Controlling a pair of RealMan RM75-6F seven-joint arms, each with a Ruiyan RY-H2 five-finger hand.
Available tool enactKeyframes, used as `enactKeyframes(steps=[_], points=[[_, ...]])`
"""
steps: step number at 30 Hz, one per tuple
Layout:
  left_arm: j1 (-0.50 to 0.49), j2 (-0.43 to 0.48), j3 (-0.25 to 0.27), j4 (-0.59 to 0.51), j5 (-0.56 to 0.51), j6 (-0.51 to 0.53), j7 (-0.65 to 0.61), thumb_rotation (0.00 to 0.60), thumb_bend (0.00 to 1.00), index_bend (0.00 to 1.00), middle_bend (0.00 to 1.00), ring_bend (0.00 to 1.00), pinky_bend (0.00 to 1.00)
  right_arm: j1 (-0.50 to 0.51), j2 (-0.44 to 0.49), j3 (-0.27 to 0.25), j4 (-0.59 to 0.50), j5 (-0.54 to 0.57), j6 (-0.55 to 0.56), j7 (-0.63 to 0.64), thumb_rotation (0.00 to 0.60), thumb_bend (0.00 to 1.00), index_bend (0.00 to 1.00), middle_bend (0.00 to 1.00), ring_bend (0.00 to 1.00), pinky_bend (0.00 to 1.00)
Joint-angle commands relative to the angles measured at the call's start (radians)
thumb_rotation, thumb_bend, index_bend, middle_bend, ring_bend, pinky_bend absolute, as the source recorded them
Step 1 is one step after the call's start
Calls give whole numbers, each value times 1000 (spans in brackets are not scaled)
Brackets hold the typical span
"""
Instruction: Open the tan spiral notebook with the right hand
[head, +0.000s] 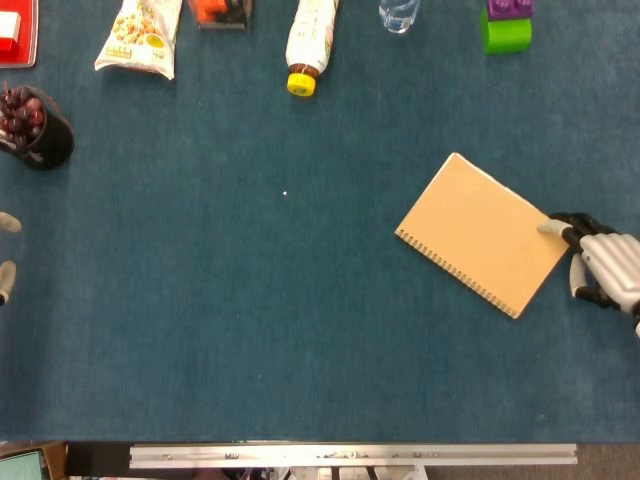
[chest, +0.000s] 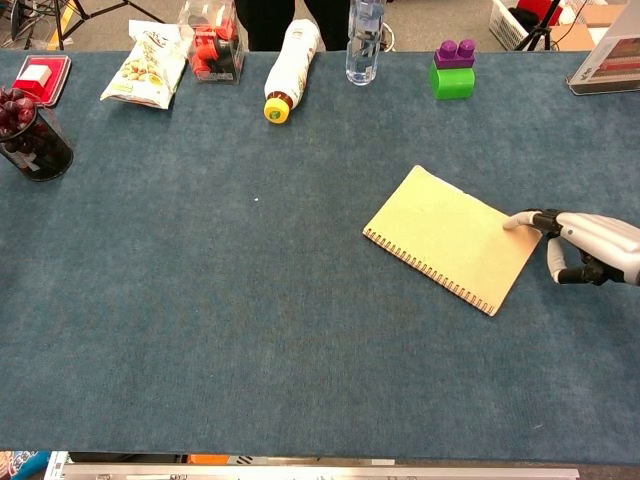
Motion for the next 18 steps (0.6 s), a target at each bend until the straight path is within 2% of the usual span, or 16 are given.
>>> enactKeyframes(steps=[1, 18], points=[[0, 0, 0, 0, 0, 0, 0, 600, 321, 374, 110, 164, 257, 8, 17, -7, -20, -7, -20, 25, 600, 885, 168, 116, 70, 185], [-1, 0, 0, 1, -3, -3, 1, 600, 321, 374, 111, 164, 257, 87, 155, -39, -154, -55, -197, 239, 600, 885, 168, 116, 70, 185]])
